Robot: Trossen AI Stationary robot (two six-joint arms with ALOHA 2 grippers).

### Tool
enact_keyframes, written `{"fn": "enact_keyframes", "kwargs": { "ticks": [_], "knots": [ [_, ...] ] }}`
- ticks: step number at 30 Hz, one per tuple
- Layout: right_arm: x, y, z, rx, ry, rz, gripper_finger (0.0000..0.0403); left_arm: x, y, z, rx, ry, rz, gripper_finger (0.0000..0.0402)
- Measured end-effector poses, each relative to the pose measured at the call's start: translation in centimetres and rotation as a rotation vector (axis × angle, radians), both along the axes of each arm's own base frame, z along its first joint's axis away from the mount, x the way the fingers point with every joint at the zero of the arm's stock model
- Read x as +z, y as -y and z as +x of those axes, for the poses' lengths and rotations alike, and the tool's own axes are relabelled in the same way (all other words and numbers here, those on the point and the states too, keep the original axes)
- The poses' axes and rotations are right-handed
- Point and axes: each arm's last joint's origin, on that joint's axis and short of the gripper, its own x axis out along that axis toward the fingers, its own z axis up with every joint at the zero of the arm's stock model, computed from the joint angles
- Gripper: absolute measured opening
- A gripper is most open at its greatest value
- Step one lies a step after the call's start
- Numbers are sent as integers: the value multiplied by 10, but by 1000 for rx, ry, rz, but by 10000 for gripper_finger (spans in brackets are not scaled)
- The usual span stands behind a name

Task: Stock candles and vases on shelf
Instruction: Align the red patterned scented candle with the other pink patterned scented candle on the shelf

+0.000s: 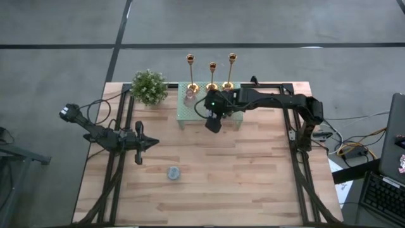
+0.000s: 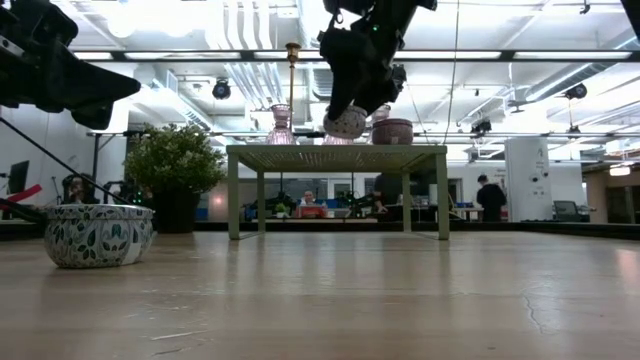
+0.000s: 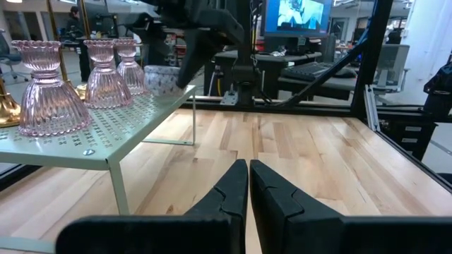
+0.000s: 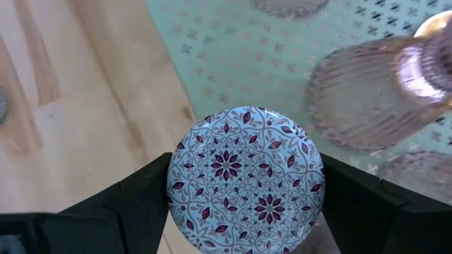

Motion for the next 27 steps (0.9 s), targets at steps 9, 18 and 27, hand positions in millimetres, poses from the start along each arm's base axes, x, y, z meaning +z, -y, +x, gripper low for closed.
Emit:
{"fn": "enact_keyframes", "kwargs": {
  "ticks": [9,18,27],
  "knots": [
    [1,7,0,-8,6,-28,302,0,0,0,0,0,0,21],
    [-4,8,0,-8,4,-42,302,0,0,0,0,0,0,21],
    [-8,10,-1,-33,-11,-75,302,0,0,0,0,0,0,21]
  ]
}}
